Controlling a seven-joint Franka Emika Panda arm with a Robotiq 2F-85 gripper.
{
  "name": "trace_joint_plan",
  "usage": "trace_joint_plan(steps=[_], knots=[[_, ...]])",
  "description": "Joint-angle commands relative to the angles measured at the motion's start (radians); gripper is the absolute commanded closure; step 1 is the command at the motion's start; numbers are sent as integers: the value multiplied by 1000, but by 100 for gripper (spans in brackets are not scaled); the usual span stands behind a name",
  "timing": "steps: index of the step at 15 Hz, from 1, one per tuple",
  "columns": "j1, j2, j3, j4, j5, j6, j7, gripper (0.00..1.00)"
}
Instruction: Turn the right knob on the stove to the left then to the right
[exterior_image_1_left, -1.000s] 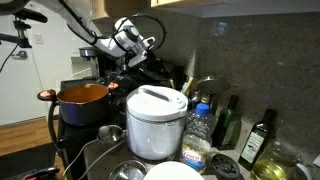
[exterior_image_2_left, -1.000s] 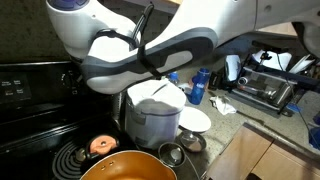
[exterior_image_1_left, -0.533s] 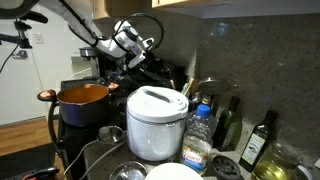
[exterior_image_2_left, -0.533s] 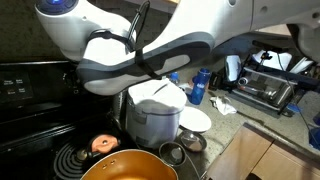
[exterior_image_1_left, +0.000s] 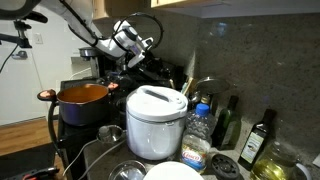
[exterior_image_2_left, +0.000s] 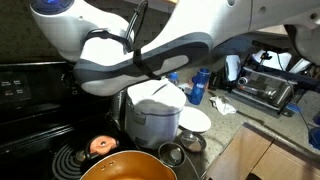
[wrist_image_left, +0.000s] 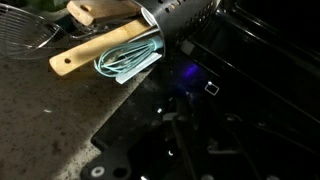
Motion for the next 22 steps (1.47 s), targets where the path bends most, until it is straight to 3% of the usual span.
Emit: trace_joint_plan(steps=[1,3,4,9,10,11,18,22], knots=[[77,35,37,-14,-54,-116,-4,94],[89,40,48,2,-75,-159,6,94],[-9,39,39,0,-58,-55,-83,94],[28,49,62,-2,-104,-80,-56,94],[-34,33,41,-1,-106,-49,-112,94],[-46,33,43,1,-99,-42,-113,94],[-61,19,62,-38,43,81,120,94],[-48,-7,49,-99,41,174,316,94]])
